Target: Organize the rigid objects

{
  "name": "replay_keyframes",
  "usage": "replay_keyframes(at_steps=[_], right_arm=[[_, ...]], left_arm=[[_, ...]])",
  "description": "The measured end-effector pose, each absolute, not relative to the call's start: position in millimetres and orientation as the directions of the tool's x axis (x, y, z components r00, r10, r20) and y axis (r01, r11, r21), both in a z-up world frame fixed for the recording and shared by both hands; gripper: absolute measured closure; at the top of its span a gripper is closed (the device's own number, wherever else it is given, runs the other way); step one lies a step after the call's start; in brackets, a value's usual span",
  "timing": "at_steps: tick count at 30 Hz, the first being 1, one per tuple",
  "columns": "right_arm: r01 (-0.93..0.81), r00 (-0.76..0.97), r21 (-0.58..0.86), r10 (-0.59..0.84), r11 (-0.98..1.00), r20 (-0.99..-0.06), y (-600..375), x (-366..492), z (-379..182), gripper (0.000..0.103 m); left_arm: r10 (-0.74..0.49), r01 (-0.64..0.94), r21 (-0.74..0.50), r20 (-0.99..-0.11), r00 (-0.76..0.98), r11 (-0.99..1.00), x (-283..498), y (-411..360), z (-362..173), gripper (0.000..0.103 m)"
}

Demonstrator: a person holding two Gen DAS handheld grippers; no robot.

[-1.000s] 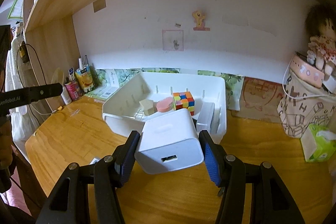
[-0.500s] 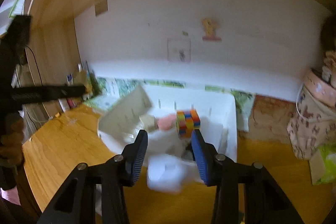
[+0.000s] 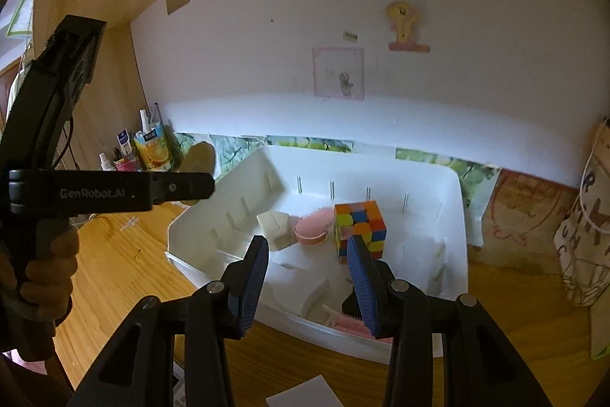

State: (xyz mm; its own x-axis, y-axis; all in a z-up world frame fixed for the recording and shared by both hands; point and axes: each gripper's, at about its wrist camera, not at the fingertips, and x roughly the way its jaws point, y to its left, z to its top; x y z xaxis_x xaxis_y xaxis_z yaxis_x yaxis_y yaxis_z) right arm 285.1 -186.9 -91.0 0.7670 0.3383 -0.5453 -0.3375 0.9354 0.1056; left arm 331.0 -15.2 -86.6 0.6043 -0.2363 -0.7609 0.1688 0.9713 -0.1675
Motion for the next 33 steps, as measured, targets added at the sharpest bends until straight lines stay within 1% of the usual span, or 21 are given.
replay_keyframes(at_steps=[3, 9, 11, 12, 16, 21, 24, 26, 30, 33], right_arm=[[-0.329, 0.764, 0.115, 0.335, 0.937, -0.552, -190.2, 287.6, -95.7, 0.060], [-0.305, 0.760, 0.133, 0.326, 0.943, -0.563, -198.5, 289.2, -99.3, 0.059], [-0.304, 0.759, 0.137, 0.326, 0.943, -0.564, -199.5, 288.8, -98.5, 0.059], [-0.303, 0.759, 0.137, 0.326, 0.943, -0.564, -199.7, 288.4, -98.0, 0.058], [-0.304, 0.763, 0.137, 0.327, 0.943, -0.558, -200.4, 285.1, -94.2, 0.049], [-0.306, 0.772, 0.132, 0.327, 0.943, -0.545, -200.6, 277.3, -86.8, 0.044], [-0.304, 0.776, 0.132, 0.326, 0.944, -0.541, -201.7, 271.8, -82.6, 0.037], [-0.302, 0.780, 0.132, 0.324, 0.944, -0.535, -202.3, 267.0, -79.0, 0.037], [-0.295, 0.785, 0.132, 0.318, 0.946, -0.531, -203.6, 257.1, -74.1, 0.031], [-0.291, 0.786, 0.136, 0.318, 0.947, -0.530, -203.8, 248.9, -70.7, 0.030]], left_arm=[[-0.229, 0.167, -0.160, -0.775, 0.589, 0.973, 334.6, -18.8, -92.5, 0.046], [-0.229, 0.171, -0.158, -0.767, 0.599, 0.973, 335.4, -22.3, -91.9, 0.044], [-0.221, 0.168, -0.148, -0.769, 0.600, 0.975, 334.5, -22.8, -91.1, 0.037], [-0.219, 0.167, -0.147, -0.769, 0.600, 0.975, 334.9, -22.6, -90.9, 0.036], [-0.210, 0.159, -0.141, -0.762, 0.613, 0.977, 331.3, -21.2, -85.1, 0.029], [-0.196, 0.159, -0.123, -0.755, 0.626, 0.980, 323.4, -20.1, -77.2, 0.028], [-0.180, 0.157, -0.102, -0.754, 0.632, 0.982, 317.4, -20.0, -74.5, 0.028], [-0.179, 0.156, -0.102, -0.751, 0.635, 0.982, 312.9, -18.8, -72.4, 0.028], [-0.178, 0.152, -0.104, -0.744, 0.644, 0.983, 303.0, -17.0, -67.7, 0.028], [-0.176, 0.150, -0.102, -0.739, 0.650, 0.983, 294.4, -15.9, -64.7, 0.028]])
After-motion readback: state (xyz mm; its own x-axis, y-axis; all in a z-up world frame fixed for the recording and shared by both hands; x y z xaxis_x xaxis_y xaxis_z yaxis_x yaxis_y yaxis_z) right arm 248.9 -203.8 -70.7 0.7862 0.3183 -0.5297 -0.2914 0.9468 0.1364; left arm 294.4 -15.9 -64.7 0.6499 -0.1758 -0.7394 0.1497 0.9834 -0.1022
